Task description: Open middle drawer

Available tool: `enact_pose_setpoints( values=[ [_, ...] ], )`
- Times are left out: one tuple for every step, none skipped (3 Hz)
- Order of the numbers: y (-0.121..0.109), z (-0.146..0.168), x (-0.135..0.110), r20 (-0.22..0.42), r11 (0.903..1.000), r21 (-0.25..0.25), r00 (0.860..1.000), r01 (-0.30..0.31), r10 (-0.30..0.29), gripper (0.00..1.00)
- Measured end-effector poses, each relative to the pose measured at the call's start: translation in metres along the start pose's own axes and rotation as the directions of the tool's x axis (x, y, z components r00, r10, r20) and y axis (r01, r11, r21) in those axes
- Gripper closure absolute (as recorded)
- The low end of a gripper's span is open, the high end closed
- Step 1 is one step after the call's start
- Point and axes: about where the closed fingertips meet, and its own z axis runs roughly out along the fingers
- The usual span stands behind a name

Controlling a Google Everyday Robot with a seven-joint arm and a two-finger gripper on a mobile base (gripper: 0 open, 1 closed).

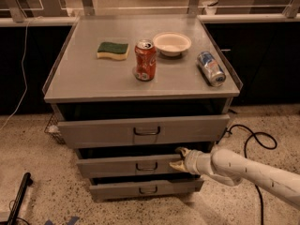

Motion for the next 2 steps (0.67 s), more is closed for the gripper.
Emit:
enact_pose_setpoints(
  values=[
    [0.001,-0.005,0.000,0.003,1.0000,0.000,1.000,0.000,0.000,1.00],
    [0.016,-0.025,0.010,0.025,1.0000,0.004,1.000,0.000,0.000,1.00]
  ],
)
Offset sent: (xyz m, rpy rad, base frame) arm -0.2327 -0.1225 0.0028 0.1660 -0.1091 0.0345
